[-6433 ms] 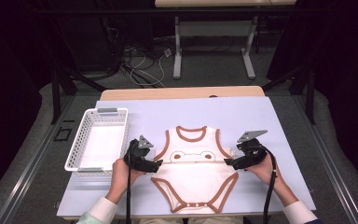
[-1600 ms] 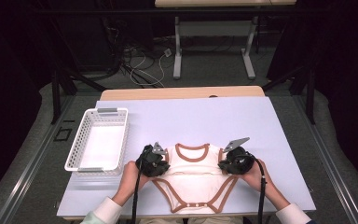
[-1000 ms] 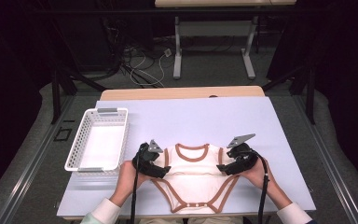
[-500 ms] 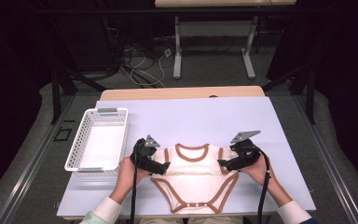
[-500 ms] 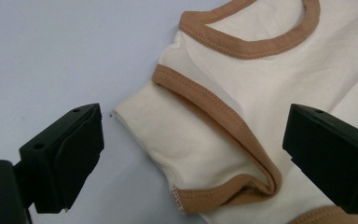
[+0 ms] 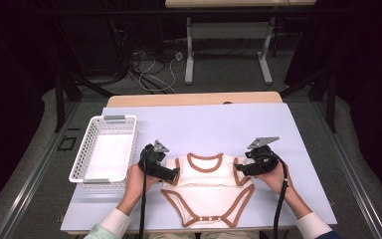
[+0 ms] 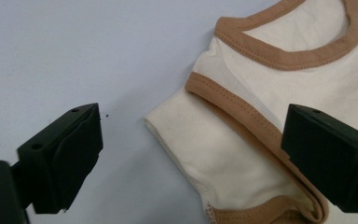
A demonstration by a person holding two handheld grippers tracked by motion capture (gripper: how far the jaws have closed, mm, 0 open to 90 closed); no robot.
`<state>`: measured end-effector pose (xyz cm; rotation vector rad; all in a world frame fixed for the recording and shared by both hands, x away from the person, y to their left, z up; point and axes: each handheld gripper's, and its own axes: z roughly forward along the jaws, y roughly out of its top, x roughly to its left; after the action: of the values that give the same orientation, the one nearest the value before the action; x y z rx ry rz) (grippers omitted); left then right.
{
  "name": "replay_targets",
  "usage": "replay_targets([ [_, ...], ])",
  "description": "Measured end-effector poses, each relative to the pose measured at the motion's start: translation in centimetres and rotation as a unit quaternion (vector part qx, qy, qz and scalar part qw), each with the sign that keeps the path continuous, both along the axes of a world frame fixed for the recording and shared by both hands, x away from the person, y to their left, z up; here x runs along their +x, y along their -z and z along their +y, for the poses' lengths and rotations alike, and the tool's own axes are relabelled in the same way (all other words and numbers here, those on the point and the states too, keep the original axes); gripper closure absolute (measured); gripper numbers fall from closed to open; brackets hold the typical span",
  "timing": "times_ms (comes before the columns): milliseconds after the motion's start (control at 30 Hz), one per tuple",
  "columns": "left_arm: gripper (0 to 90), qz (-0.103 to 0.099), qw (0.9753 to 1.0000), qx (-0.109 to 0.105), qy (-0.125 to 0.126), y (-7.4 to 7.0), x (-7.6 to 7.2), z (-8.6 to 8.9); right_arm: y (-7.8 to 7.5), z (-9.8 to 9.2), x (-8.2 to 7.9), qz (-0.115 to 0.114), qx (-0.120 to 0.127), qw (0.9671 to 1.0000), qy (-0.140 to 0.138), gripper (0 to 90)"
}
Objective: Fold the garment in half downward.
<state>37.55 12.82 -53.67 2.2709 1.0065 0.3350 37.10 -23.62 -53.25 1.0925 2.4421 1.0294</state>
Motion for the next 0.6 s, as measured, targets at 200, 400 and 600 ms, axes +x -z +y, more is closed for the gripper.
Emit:
replay_targets([
  [200, 15.5, 0.002, 0.9999, -0.001, -0.011, 0.3, 0.4, 0.2, 0.2, 0.0, 0.3, -0.003, -0.003, 1.0000, 0.004, 42.2],
  [400, 21.1, -0.005, 0.9999, -0.009, -0.012, 0.1, 0.9, 0.2, 0.2, 0.1, 0.6, -0.001, 0.005, 1.0000, 0.000, 46.0],
  [600, 32.5, -0.003, 0.9998, -0.021, -0.005, 0.1, 1.3, -0.5, 0.2, 0.8, 1.1, -0.001, 0.006, 1.0000, 0.000, 52.8],
])
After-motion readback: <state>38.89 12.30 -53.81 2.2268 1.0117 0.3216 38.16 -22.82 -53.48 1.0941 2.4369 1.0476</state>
